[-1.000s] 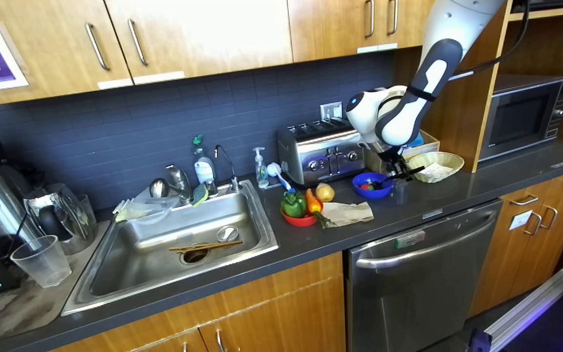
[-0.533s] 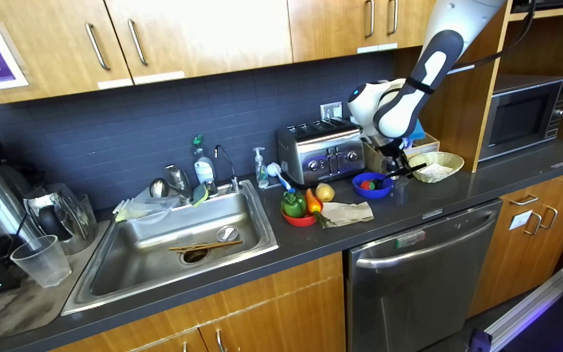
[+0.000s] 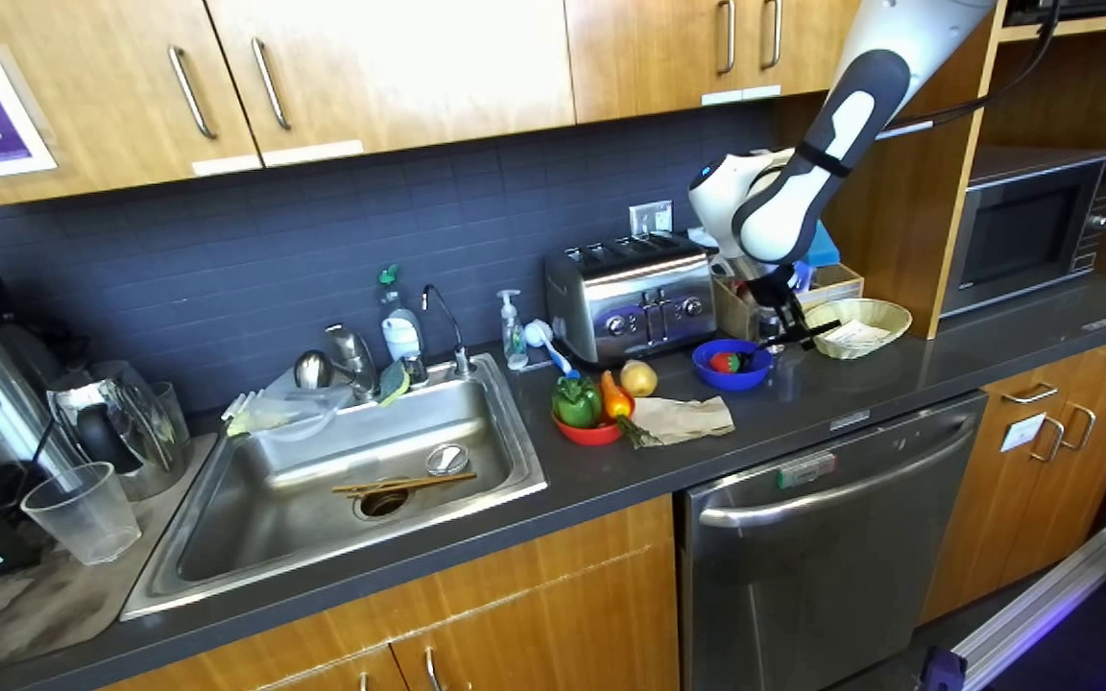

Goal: Scoop up the object in the blue bowl and put it into the weaved basket

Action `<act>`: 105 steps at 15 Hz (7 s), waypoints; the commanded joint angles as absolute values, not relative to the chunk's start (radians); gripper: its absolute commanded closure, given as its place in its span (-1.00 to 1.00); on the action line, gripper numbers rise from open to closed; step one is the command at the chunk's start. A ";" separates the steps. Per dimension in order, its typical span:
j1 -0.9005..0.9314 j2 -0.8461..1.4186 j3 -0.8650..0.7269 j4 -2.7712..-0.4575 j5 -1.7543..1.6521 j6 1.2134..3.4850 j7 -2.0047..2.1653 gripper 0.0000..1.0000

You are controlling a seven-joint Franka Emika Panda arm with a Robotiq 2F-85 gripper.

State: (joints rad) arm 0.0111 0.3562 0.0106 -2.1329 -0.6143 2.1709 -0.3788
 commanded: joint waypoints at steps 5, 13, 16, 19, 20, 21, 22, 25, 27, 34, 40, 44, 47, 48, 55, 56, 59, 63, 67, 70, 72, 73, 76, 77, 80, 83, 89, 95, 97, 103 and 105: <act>-0.003 0.352 0.023 -2.119 -0.533 2.124 -0.479 0.87; 0.002 0.353 0.028 -2.117 -0.522 2.108 -0.508 0.87; 0.002 0.348 0.030 -2.118 -0.521 2.108 -0.510 0.87; 0.001 0.338 0.033 -2.119 -0.516 2.111 -0.513 0.87; 0.001 0.335 0.033 -2.119 -0.517 2.114 -0.514 0.87; 0.000 0.332 0.033 -2.118 -0.517 2.115 -0.515 0.87; -0.001 0.330 0.033 -2.115 -0.516 2.117 -0.516 0.87; -0.008 0.326 0.031 -2.109 -0.510 2.122 -0.525 0.87; -0.014 0.321 0.030 -2.108 -0.499 2.123 -0.539 0.87; -0.046 0.269 0.026 -2.125 -0.439 2.134 -0.588 0.87; -0.060 0.240 0.019 -2.131 -0.406 2.136 -0.604 0.87; -0.052 0.232 0.019 -2.140 -0.413 2.132 -0.587 0.87; -0.043 0.230 0.022 -2.148 -0.422 2.129 -0.576 0.87; -0.041 0.227 0.023 -2.153 -0.423 2.129 -0.575 0.87; -0.043 0.178 0.019 -2.190 -0.412 2.139 -0.579 0.87; -0.045 0.170 0.017 -2.194 -0.410 2.142 -0.580 0.87; -0.056 0.149 0.010 -2.206 -0.397 2.145 -0.588 0.87; -0.076 0.136 -0.007 -2.219 -0.364 2.151 -0.601 0.87; -0.099 0.134 -0.028 -2.227 -0.321 2.158 -0.611 0.87; -0.117 0.129 -0.043 -2.236 -0.292 2.167 -0.614 0.87; -0.126 0.129 -0.053 -2.241 -0.278 2.179 -0.616 0.87; -0.129 0.125 -0.057 -2.247 -0.274 2.182 -0.616 0.87; -0.136 0.123 -0.066 -2.255 -0.264 2.193 -0.612 0.87; -0.139 0.124 -0.069 -2.257 -0.262 2.199 -0.611 0.87; -0.149 0.123 -0.080 -2.266 -0.237 2.217 -0.615 0.87; -0.166 0.121 -0.088 -2.278 -0.185 2.247 -0.631 0.87; -0.186 0.114 -0.104 -2.291 -0.136 2.272 -0.639 0.87; -0.196 0.115 -0.119 -2.305 -0.120 2.282 -0.625 0.87; -0.200 0.120 -0.125 -2.307 -0.110 2.282 -0.624 0.87; -0.213 0.117 -0.143 -2.323 -0.097 2.288 -0.610 0.87; -0.218 0.117 -0.148 -2.327 -0.098 2.291 -0.604 0.87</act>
